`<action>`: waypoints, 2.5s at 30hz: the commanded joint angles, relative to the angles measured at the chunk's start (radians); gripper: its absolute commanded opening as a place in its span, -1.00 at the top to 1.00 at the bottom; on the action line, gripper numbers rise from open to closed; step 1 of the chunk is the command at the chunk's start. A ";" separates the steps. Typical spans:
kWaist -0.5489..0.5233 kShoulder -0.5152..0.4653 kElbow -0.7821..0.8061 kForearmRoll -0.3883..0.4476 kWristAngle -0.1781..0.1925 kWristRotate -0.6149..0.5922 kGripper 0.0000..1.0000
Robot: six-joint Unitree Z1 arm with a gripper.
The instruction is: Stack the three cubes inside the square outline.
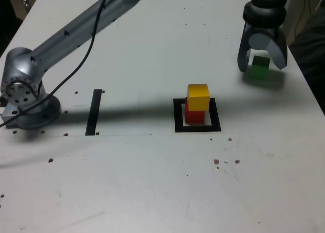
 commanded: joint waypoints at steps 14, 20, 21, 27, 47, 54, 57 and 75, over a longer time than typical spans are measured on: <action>-0.007 0.003 -0.021 0.023 -0.007 -0.003 0.45; -0.008 0.003 -0.021 0.025 -0.008 -0.004 0.45; -0.008 0.003 -0.022 0.026 -0.008 -0.004 0.45; -0.010 -0.003 -0.024 0.032 -0.011 -0.007 0.45; -0.039 -0.224 0.139 0.073 -0.028 -0.081 0.44; -0.057 -0.361 0.267 0.072 -0.032 -0.133 0.45; -0.070 -0.424 0.339 0.072 -0.021 -0.150 0.45; -0.209 -0.680 0.708 0.008 -0.024 -0.394 0.45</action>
